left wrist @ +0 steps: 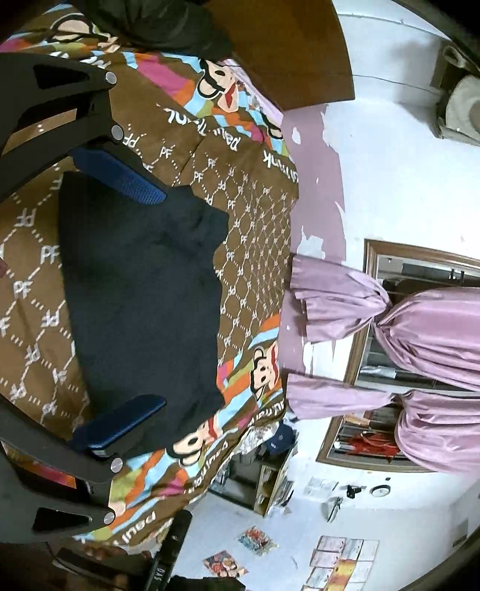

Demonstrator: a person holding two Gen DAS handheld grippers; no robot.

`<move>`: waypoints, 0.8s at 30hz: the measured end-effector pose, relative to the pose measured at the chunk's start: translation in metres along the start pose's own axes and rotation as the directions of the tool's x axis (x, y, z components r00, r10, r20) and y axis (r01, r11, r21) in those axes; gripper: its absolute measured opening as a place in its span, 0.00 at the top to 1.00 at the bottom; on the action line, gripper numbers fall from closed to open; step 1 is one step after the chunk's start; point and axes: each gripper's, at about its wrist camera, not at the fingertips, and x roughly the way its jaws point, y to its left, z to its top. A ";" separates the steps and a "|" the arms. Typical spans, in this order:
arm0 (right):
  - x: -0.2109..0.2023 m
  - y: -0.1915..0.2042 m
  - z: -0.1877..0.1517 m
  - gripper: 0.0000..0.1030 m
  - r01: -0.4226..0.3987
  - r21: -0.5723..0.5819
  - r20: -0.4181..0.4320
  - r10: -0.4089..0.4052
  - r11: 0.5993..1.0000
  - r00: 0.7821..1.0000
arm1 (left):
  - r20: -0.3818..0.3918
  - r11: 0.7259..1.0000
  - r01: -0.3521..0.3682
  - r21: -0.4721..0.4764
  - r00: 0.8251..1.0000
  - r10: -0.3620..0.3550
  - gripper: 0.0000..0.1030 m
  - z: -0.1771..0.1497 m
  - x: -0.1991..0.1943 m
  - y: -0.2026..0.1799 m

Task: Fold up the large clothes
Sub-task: 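Open both grippers and lift them away from the folded black jacket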

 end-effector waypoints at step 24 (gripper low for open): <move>-0.078 0.076 -0.046 0.00 -0.120 -0.077 -0.085 0.114 0.990 0.990 | -0.048 0.999 -0.048 0.021 0.998 0.049 0.02 -0.034 -0.094 -0.043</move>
